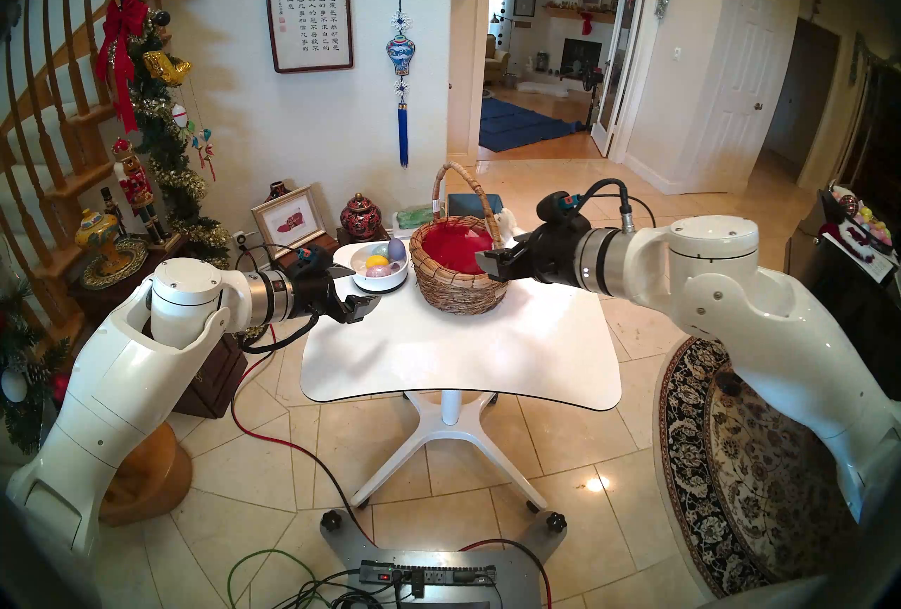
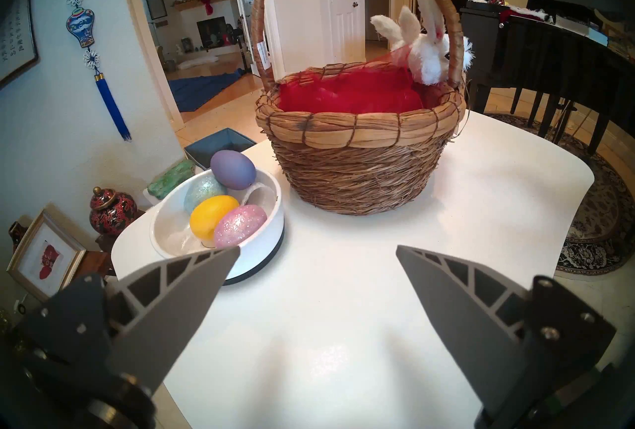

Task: Put easter egg into basket

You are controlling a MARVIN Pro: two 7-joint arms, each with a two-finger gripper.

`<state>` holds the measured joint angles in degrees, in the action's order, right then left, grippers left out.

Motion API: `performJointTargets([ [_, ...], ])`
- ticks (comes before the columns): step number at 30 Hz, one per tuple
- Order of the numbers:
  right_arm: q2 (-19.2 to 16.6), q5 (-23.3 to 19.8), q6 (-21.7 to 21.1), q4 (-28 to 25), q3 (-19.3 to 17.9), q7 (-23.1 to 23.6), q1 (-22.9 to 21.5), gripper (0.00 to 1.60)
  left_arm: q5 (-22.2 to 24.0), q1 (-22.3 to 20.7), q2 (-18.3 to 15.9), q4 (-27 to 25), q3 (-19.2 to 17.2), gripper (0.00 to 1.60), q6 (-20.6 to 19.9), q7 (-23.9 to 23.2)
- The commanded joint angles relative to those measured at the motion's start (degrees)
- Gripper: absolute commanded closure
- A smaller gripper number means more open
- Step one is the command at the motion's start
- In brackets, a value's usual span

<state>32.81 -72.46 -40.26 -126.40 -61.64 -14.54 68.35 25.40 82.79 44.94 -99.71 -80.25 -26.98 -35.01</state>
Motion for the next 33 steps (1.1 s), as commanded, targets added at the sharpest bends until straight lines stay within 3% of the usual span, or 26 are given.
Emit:
performJointTargets([
  [1, -5.93, -2.52, 0.38, -2.48, -4.19, 0.43, 4.2, 0.0, 0.06, -0.57, -0.04, -0.2, -0.3, 0.0, 0.05, 0.01],
  [8, -10.32, -4.76, 4.1, -4.7, -8.18, 1.35, 9.64, 0.0, 0.06, -0.58, -0.04, -0.2, -0.3, 0.0, 0.04, 0.0],
  [17, -12.79, -0.86, 13.26, -5.54, -10.67, 1.99, 15.53, 0.0, 0.06, -0.58, -0.04, -0.2, -0.3, 0.0, 0.04, 0.0],
  [33, -16.48, 0.56, 14.1, -5.53, -10.93, 5.7, 17.3, 0.0, 0.06, -0.59, -0.04, -0.2, -0.29, 0.0, 0.04, 0.0],
])
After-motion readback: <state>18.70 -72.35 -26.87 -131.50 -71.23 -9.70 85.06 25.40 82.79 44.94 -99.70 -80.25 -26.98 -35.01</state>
